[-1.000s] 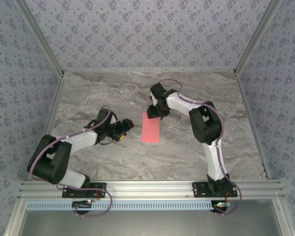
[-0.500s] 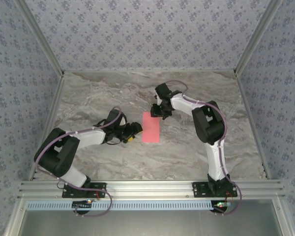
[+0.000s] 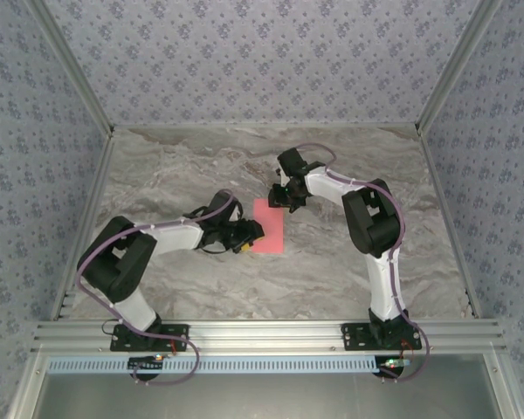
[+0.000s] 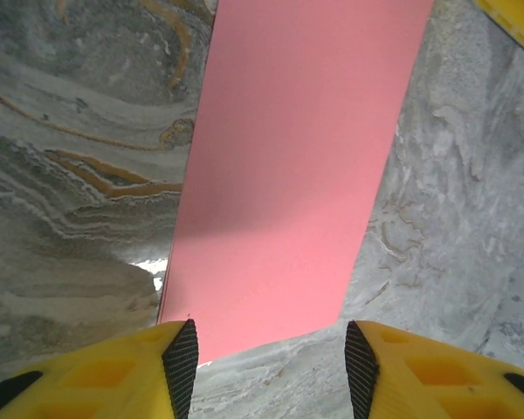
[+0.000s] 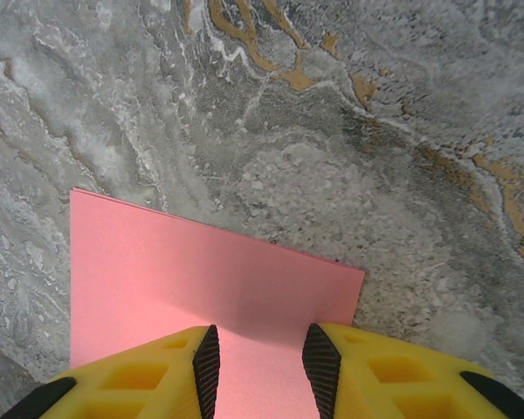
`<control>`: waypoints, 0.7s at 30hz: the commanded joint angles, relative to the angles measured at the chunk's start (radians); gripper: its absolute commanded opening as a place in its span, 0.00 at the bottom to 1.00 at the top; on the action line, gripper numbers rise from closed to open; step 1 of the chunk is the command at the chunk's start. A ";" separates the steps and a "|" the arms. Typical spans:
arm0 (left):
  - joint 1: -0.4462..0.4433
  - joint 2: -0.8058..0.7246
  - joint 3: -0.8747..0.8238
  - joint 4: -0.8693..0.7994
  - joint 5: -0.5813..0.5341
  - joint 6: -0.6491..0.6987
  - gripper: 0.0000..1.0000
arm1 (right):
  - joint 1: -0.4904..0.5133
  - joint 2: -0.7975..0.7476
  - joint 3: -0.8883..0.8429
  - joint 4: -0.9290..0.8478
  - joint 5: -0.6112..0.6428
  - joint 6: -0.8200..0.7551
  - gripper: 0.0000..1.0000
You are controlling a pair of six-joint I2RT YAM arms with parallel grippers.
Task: Fold a paper plane with a square sheet of paper (pick it up from the middle)
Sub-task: Fold the triangle a second time at the center of the table.
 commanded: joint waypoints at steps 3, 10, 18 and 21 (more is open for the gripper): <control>-0.023 0.021 0.057 -0.192 -0.066 0.008 0.50 | -0.009 0.072 -0.061 -0.124 0.050 0.020 0.39; -0.035 0.028 0.070 -0.226 -0.065 -0.003 0.47 | -0.009 0.076 -0.059 -0.127 0.051 0.020 0.38; -0.037 0.060 0.088 -0.200 -0.036 0.000 0.41 | -0.008 0.078 -0.060 -0.132 0.054 0.016 0.38; -0.037 0.069 0.101 -0.223 -0.042 0.005 0.41 | -0.010 0.079 -0.058 -0.133 0.054 0.018 0.38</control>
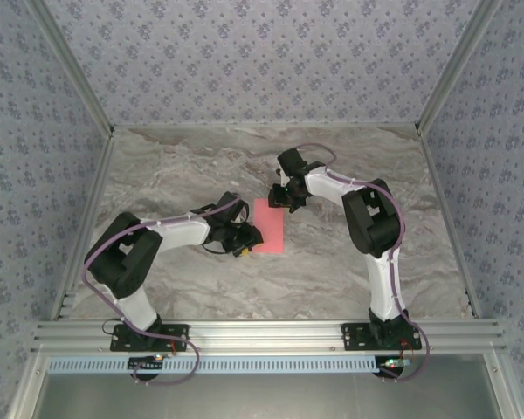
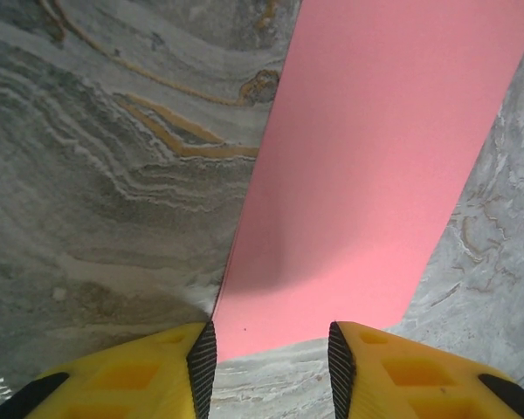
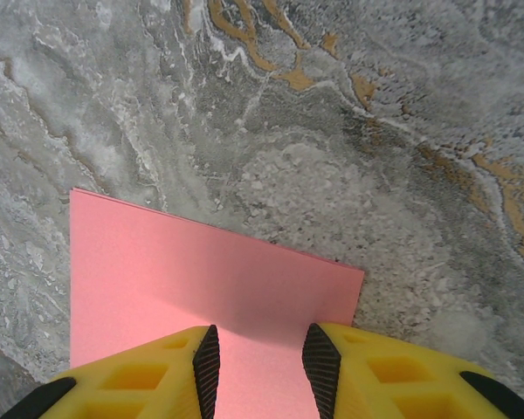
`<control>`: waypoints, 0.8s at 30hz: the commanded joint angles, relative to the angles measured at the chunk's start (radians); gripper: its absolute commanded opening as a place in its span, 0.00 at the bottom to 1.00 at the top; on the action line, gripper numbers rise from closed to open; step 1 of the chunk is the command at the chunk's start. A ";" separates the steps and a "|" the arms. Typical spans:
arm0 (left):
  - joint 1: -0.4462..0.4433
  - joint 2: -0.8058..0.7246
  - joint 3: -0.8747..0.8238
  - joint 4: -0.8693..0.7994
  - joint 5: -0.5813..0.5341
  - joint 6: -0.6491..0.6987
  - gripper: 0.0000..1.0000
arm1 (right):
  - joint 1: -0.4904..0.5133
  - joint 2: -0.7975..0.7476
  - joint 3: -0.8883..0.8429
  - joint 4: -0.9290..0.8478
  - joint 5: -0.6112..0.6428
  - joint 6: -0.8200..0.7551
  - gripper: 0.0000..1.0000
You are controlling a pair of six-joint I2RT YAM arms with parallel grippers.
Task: Fold a paper plane with a square sheet of paper (pick it up from the middle)
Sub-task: Fold the triangle a second time at the center of the table.
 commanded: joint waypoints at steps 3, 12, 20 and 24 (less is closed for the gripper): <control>-0.009 0.029 0.035 -0.074 -0.009 -0.004 0.43 | -0.009 0.078 -0.058 -0.133 0.054 0.018 0.39; -0.022 0.060 0.080 -0.062 -0.002 0.014 0.44 | -0.007 0.078 -0.061 -0.133 0.057 0.018 0.39; -0.021 0.053 0.105 -0.053 -0.004 0.031 0.42 | -0.005 0.076 -0.062 -0.135 0.059 0.018 0.39; -0.022 0.054 0.115 -0.047 -0.006 0.033 0.41 | -0.004 0.076 -0.063 -0.135 0.060 0.017 0.39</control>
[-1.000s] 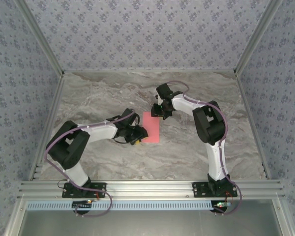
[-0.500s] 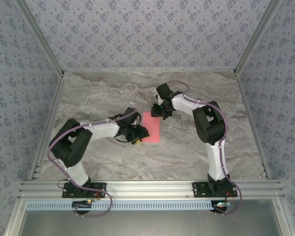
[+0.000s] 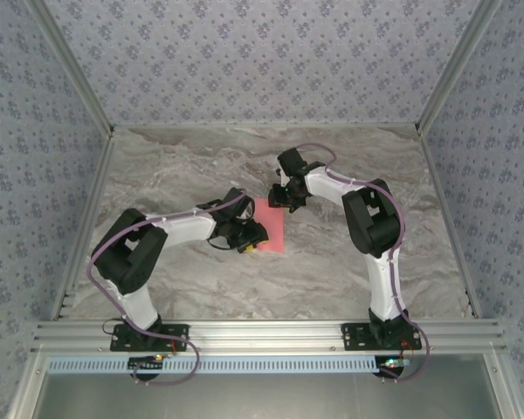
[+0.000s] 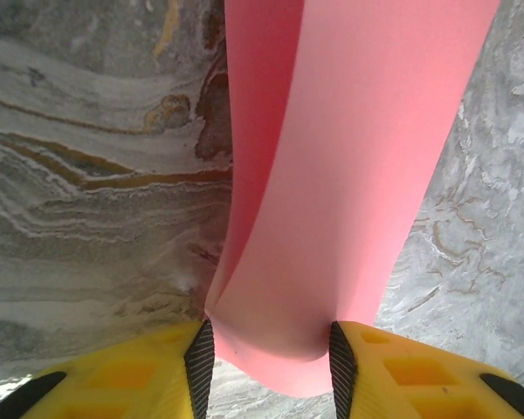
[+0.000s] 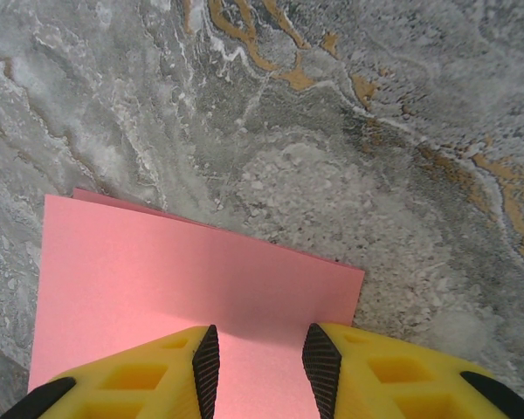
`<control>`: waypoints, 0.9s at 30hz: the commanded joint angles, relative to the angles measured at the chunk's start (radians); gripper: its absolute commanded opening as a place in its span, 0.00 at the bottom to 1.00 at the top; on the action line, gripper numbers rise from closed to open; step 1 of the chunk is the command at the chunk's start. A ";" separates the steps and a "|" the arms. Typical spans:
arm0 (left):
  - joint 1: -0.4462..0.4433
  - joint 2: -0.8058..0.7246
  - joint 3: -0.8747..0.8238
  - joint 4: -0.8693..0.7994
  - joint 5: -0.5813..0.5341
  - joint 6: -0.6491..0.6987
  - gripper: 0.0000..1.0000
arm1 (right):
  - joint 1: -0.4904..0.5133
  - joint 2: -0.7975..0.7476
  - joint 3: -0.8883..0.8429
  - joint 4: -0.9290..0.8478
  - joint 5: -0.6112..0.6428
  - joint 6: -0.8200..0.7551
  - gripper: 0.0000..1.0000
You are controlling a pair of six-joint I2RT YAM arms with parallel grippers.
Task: Fold a paper plane with a square sheet of paper (pick it up from the middle)
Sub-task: Fold the triangle a second time at the center of the table.
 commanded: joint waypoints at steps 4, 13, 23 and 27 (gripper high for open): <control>-0.006 0.004 0.042 -0.012 -0.011 0.009 0.39 | -0.003 0.076 -0.064 -0.135 0.062 0.016 0.39; -0.001 -0.015 0.052 -0.028 -0.017 0.023 0.34 | -0.001 0.074 -0.067 -0.135 0.063 0.014 0.39; 0.035 -0.036 0.043 -0.018 -0.011 0.052 0.34 | -0.002 0.075 -0.067 -0.135 0.066 0.015 0.39; 0.049 -0.034 0.043 0.005 0.005 0.060 0.35 | -0.001 0.075 -0.067 -0.136 0.067 0.015 0.39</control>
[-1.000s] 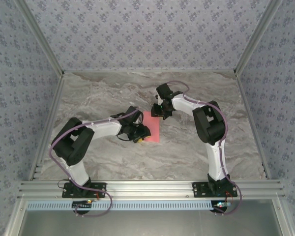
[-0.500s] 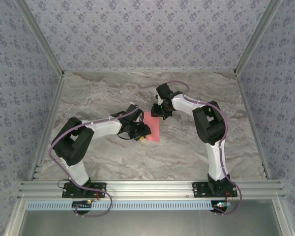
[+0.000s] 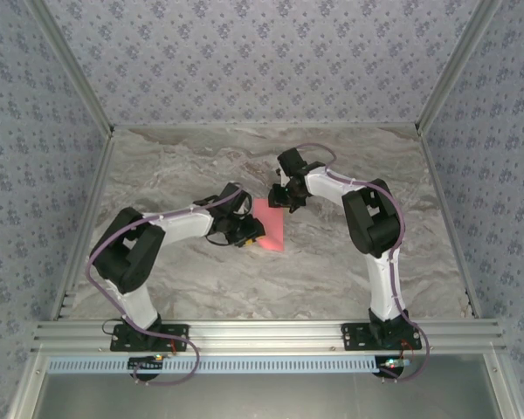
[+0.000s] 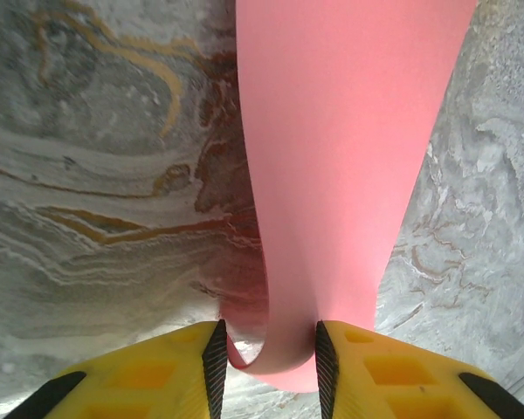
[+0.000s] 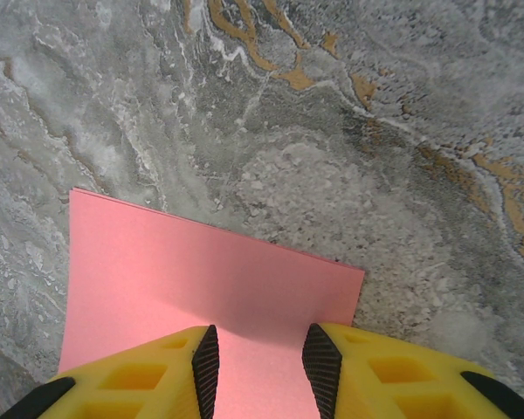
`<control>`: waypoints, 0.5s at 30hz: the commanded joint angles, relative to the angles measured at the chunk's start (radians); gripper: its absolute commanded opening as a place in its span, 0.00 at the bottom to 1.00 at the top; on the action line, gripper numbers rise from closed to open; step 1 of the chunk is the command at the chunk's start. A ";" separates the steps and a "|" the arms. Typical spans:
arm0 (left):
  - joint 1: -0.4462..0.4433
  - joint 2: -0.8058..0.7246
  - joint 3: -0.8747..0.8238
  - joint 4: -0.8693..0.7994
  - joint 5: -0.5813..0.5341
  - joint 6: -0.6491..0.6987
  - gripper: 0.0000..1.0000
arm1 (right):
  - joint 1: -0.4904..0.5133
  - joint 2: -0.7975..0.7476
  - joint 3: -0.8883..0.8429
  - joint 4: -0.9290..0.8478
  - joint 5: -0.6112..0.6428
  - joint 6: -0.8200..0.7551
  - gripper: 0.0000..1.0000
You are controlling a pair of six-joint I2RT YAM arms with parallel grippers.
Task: Fold a paper plane with a square sheet of paper (pick it up from the middle)
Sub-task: Fold the triangle a second time at the center of the table.
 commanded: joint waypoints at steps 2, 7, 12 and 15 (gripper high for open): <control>0.013 -0.027 0.025 0.015 0.015 0.020 0.35 | -0.001 0.075 -0.065 -0.136 0.066 0.015 0.39; 0.018 -0.022 0.026 0.028 0.025 0.025 0.35 | -0.001 0.075 -0.064 -0.138 0.067 0.015 0.39; 0.023 -0.026 0.026 0.026 0.023 0.033 0.34 | 0.000 0.076 -0.063 -0.139 0.068 0.016 0.39; 0.023 -0.027 0.027 0.029 0.027 0.034 0.33 | 0.000 0.076 -0.063 -0.139 0.068 0.014 0.39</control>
